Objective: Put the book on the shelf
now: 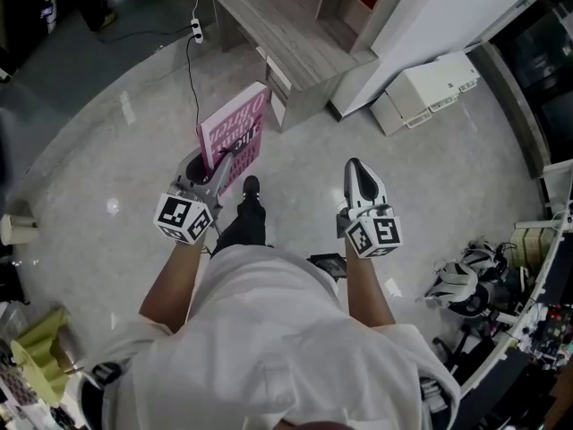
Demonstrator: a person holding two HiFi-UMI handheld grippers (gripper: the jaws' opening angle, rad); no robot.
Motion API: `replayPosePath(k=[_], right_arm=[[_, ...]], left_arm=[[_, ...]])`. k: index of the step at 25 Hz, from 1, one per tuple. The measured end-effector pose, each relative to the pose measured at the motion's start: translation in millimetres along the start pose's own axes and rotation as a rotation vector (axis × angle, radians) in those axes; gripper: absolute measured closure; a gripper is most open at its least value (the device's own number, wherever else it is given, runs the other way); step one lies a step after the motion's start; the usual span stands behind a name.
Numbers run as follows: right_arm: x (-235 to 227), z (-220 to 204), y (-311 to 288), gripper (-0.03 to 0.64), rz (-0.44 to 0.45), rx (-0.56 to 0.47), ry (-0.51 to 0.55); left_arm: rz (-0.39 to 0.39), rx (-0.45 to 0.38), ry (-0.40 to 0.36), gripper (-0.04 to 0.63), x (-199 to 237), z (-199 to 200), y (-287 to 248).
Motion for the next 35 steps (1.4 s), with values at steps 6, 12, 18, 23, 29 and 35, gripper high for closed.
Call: replayPosePath(k=[6,12,18,23,29,35], right_arm=[[-5.7,-6.1,-15.1,0.598,0.014,0.01,0.005],[-32.9,-13.4,-91.5,0.598,-0.015,0.038,0.003],[-57.1,-22.9,-150.9,0.598,-0.057,0.07,-0.009],[-71.4,-20.7,-200.6,0.598,-0.082,0.088,0.001],[-97.8,-12.5,-257.9,0.598,-0.104,0.108,0.043],[-119.7,-15.9,-301.4,0.598,-0.148,0.108,0.065]], left_arm=[[0.011,-0.004,0.011,0.445,11.3,-5.5,-10.9],[0.0,0.022,0.038,0.445,70.6,-11.6,-79.5],[-0.039,0.037,0.074,0.445,115.1,-16.0,-142.0],[-0.074,0.036,0.091,0.445,149.6,-14.1,-185.9],[-0.109,0.037,0.118,0.445,194.0,-21.8,-242.6],[-0.13,0.025,0.141,0.445,230.2,-24.7,-289.1]])
Point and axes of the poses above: the fingertips, and each gripper's own axes: y backward along the fingers, x to its left, z out of its top, the point moved 4 cm from there along y, backward along the fingers, and after that the axes turned 7 degrees about -x, right-handed, at the moved point
